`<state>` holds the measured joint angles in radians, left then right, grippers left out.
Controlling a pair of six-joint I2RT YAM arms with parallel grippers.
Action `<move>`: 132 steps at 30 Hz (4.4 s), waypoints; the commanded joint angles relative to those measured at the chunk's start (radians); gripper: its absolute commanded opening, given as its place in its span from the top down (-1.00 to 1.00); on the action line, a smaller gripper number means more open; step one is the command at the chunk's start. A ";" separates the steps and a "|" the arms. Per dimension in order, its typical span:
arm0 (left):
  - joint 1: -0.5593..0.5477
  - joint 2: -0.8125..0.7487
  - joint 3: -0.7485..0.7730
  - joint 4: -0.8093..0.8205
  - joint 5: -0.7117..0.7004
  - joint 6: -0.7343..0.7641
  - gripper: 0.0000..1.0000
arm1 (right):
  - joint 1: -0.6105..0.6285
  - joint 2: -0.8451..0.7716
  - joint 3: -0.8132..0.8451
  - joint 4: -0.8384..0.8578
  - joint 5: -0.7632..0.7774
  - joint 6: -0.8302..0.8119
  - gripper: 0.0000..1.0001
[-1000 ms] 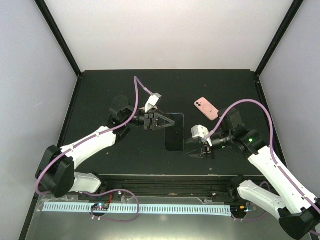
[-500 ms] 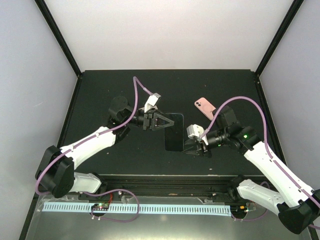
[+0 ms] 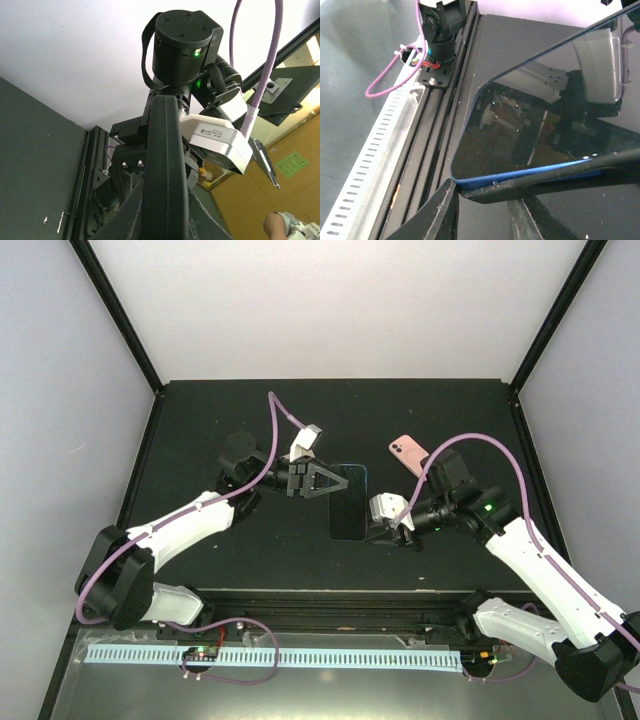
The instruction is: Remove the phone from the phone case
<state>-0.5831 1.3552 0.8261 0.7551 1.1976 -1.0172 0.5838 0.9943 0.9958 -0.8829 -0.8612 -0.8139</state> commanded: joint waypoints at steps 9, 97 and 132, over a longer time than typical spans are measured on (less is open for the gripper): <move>-0.043 -0.009 0.031 0.046 0.072 -0.078 0.97 | -0.028 0.032 0.033 0.137 0.164 0.028 0.52; -0.649 -0.066 0.065 -0.849 -1.774 0.779 -0.36 | -0.265 0.087 -0.490 0.850 0.186 1.167 0.97; -0.765 0.434 0.144 -0.502 -1.961 0.930 -0.75 | -0.266 0.239 -0.528 0.808 0.284 1.300 0.97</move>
<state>-1.3441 1.7370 0.8860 0.2302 -0.7666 -0.1032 0.3225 1.2053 0.4648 -0.1654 -0.5663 0.4744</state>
